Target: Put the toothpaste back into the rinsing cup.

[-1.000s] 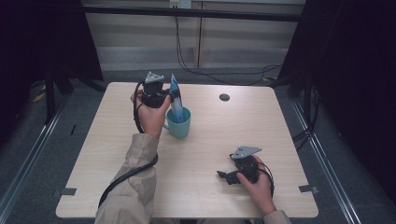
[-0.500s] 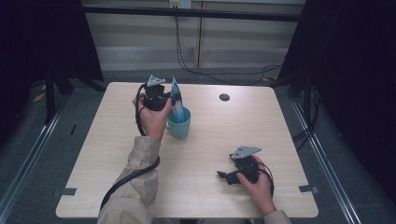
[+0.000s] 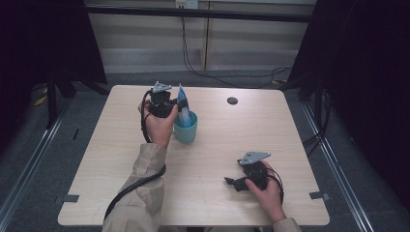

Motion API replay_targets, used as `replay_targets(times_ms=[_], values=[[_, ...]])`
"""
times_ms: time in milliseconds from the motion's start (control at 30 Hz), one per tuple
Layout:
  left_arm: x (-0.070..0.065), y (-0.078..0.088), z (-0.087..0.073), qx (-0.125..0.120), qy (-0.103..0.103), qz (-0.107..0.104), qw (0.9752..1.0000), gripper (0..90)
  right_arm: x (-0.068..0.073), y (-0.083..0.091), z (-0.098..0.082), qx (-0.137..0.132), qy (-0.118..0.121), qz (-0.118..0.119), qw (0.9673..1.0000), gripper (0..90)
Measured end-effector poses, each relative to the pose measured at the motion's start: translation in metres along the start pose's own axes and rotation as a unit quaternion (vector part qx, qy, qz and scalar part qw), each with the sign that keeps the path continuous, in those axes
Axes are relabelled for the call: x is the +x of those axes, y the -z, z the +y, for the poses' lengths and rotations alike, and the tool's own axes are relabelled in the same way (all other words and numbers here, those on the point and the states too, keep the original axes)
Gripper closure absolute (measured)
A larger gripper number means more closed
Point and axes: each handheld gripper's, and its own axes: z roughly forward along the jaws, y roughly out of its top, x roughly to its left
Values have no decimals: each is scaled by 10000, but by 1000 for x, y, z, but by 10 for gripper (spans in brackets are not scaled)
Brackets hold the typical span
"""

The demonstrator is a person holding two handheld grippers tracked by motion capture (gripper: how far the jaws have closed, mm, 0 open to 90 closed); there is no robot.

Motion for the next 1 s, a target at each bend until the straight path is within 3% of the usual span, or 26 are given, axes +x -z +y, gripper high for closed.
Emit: replay_targets(times_ms=[533,1000], values=[[4,-3,-7,36,120,-40,9999,733,0,0,0,0,1,3,10000,133],[0,-3,-7,26,-76,43,10000,722,0,0,0,-5,8,0,10000,134]])
